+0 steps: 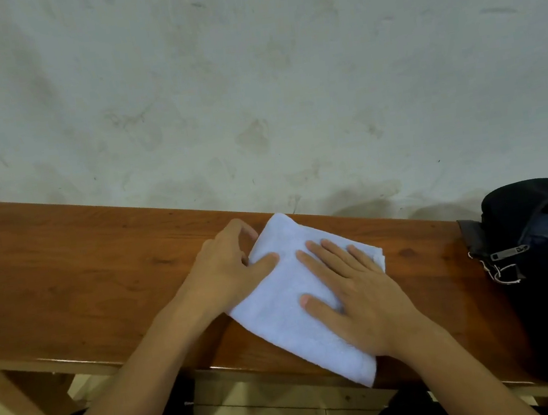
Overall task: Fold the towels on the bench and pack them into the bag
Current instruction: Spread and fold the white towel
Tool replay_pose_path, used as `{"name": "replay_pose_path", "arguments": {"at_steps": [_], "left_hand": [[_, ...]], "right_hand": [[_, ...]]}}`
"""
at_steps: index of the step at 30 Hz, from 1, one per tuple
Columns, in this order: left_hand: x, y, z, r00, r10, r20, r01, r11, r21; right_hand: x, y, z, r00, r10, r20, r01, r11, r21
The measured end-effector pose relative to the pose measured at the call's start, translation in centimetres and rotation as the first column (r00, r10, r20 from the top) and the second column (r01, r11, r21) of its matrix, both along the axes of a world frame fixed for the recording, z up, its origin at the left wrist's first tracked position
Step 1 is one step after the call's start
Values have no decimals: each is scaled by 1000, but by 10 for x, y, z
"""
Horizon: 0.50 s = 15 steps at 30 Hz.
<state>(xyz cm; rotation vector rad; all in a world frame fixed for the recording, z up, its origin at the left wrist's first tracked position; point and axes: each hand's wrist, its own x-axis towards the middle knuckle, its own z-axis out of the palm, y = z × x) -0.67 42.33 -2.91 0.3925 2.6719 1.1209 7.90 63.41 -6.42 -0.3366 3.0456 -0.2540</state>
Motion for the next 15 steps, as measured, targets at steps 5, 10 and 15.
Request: {"name": "replay_pose_path", "arguments": {"at_steps": [5, 10, 15], "left_hand": [[0, -12, -4, 990, -142, 6, 142, 989, -39], [-2, -13, -10, 973, -174, -152, 145, 972, -185], [-4, -23, -3, 979, -198, 57, 201, 978, -51]], "right_hand": [[0, 0, -1, 999, -44, 10, 44, 999, 27], [-1, -3, -1, 997, -71, 12, 70, 997, 31], [-1, -3, -1, 997, -70, 22, 69, 997, 43]]}}
